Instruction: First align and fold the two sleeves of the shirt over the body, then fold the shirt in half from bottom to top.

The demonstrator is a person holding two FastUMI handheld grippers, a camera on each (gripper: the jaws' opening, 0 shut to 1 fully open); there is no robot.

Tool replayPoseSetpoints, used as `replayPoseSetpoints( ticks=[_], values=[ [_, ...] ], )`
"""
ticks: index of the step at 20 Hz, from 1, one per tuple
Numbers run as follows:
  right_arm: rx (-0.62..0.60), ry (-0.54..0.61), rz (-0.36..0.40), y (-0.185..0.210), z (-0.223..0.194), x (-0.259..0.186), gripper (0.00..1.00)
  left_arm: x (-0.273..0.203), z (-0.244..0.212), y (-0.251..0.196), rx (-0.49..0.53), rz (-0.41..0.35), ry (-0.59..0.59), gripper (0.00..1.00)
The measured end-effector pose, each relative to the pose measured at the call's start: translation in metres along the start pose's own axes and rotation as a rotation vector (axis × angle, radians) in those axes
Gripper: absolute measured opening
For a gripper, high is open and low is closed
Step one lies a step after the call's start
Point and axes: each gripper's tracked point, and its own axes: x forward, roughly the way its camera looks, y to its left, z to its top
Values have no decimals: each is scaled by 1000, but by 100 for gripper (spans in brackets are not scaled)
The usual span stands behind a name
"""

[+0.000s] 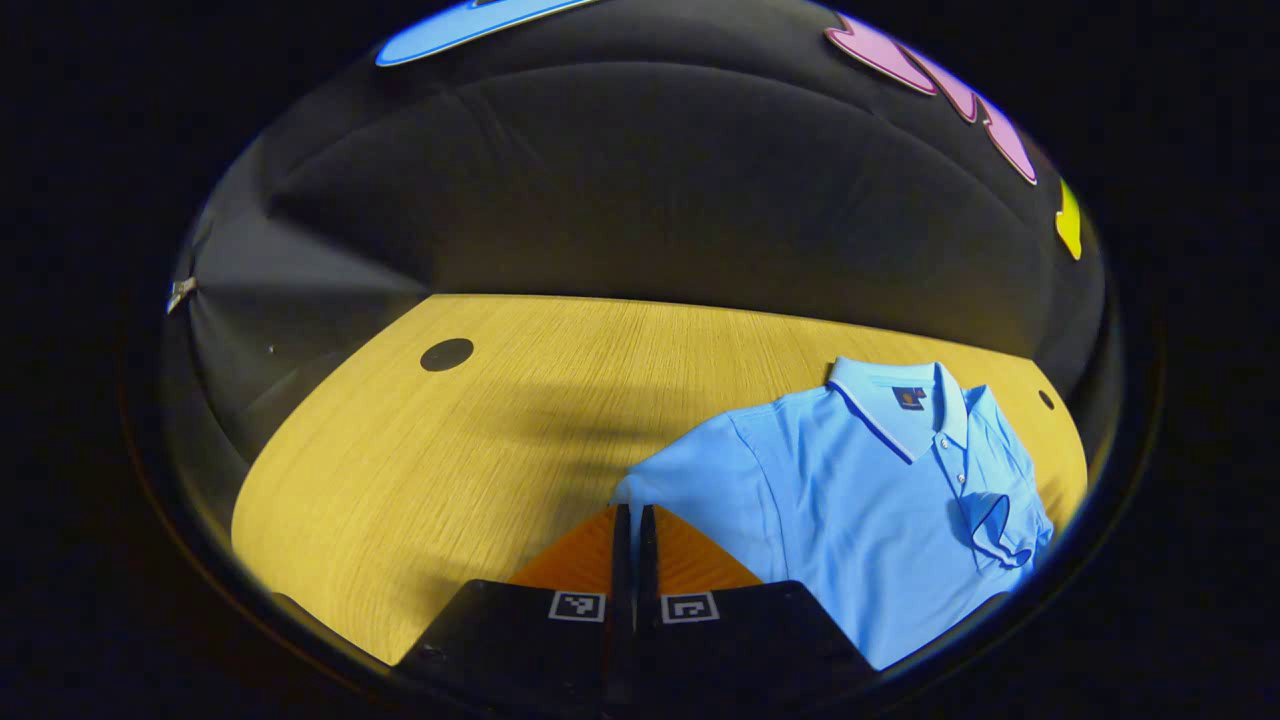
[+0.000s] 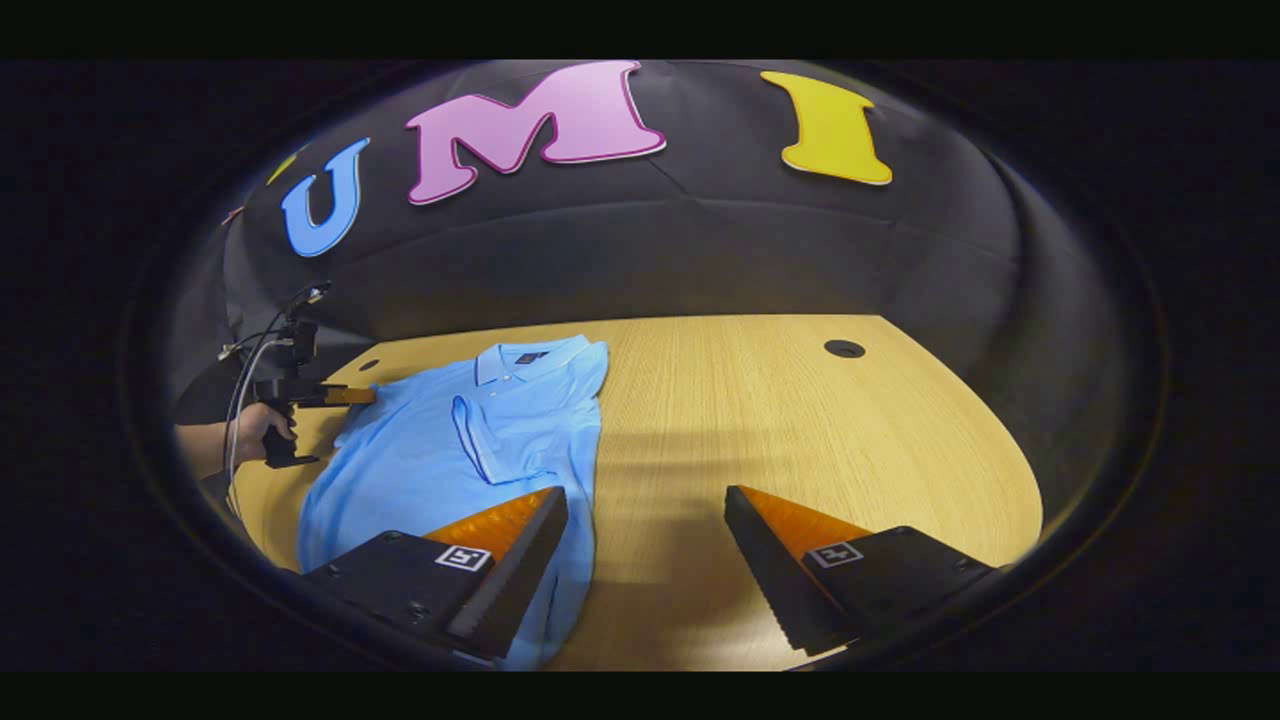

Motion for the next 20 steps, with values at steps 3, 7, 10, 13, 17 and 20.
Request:
replayPoseSetpoints(
  ticks=[3, 7, 10, 13, 17, 20],
  values=[
    [17, 0, 1, -2, -1, -3, 98, -16, 23, -14, 19, -8, -51, 6],
    [30, -5, -3, -5, -1, -10, 98, -47, 64, -54, 88, -58, -135, 6],
    [33, -12, -12, -11, -3, -15, 98, -61, 78, -97, 121, -111, -160, 6],
    [53, -3, -12, -11, -8, -21, 98, -73, 73, -142, 91, -188, -153, 6],
    [60, -8, -18, -9, -11, -35, 98, -82, 52, -201, 27, -312, -108, 6],
    [66, -3, -23, -6, -15, -49, 98, -103, 41, -243, -74, -447, -71, 5]
  ],
)
